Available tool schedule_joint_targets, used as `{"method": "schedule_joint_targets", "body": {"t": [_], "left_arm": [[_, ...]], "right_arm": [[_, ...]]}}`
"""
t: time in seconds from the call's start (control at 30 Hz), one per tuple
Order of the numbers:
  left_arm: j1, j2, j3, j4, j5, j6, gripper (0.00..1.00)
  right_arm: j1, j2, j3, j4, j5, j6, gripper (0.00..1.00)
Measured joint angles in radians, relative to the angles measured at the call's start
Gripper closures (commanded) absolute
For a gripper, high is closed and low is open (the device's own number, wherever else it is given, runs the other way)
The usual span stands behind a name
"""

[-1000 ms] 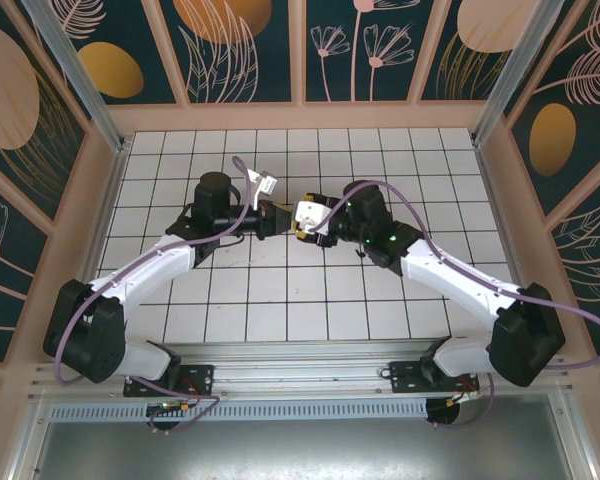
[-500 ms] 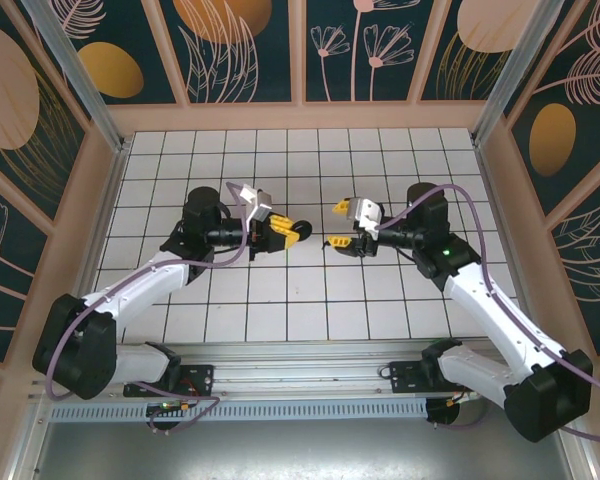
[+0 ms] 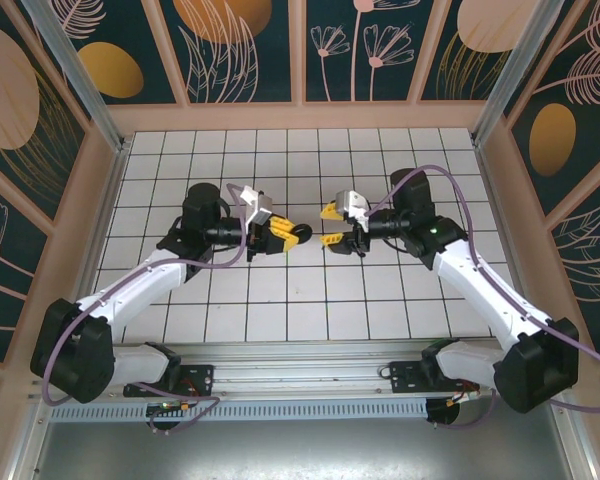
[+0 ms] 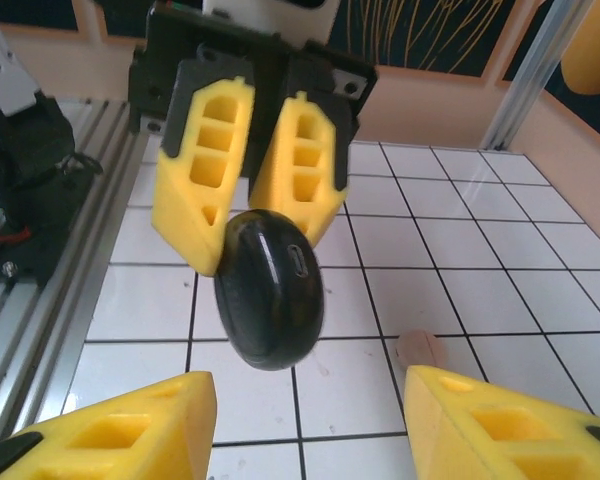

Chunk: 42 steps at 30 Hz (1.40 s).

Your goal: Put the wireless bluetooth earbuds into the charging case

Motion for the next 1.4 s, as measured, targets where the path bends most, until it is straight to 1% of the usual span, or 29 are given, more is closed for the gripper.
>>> {"method": "schedule_joint_targets", "body": {"t": [0.13, 0.27, 0.4, 0.57, 0.7, 0.97, 1.13, 1.23, 1.27, 1.33, 1.37, 1.4], "left_arm": [[0.000, 0.012, 0.100, -0.192, -0.045, 0.116, 0.88], [0.000, 0.028, 0.157, -0.330, -0.064, 0.198, 0.88], [-0.003, 0.030, 0.163, -0.410, -0.071, 0.246, 0.88], [-0.007, 0.030, 0.163, -0.453, -0.078, 0.272, 0.88], [-0.007, 0.030, 0.163, -0.465, -0.079, 0.279, 0.88], [-0.011, 0.030, 0.163, -0.469, -0.076, 0.280, 0.87], [-0.013, 0.030, 0.163, -0.470, -0.066, 0.280, 0.85], [-0.012, 0.030, 0.163, -0.474, -0.058, 0.280, 0.80], [-0.012, 0.030, 0.163, -0.474, -0.058, 0.279, 0.76], [-0.012, 0.030, 0.163, -0.469, -0.058, 0.269, 0.62], [-0.013, 0.030, 0.163, -0.455, -0.057, 0.261, 0.59], [-0.012, 0.030, 0.162, -0.437, -0.056, 0.250, 0.58]], "right_arm": [[0.046, 0.031, 0.067, -0.087, 0.073, -0.073, 0.46], [0.065, 0.069, 0.108, -0.140, 0.116, -0.122, 0.46], [0.076, 0.113, 0.131, -0.167, 0.119, -0.147, 0.46], [0.082, 0.163, 0.180, -0.204, 0.078, -0.172, 0.47], [0.084, 0.193, 0.213, -0.232, 0.037, -0.195, 0.53], [0.086, 0.242, 0.250, -0.310, -0.028, -0.241, 0.60], [0.086, 0.253, 0.263, -0.340, -0.040, -0.270, 0.77], [0.084, 0.253, 0.266, -0.352, -0.042, -0.278, 0.86], [0.083, 0.253, 0.267, -0.354, -0.042, -0.281, 0.89], [0.078, 0.251, 0.267, -0.352, -0.050, -0.282, 0.91], [0.077, 0.248, 0.265, -0.346, -0.056, -0.280, 0.91], [0.069, 0.239, 0.253, -0.333, -0.069, -0.277, 0.92]]}}
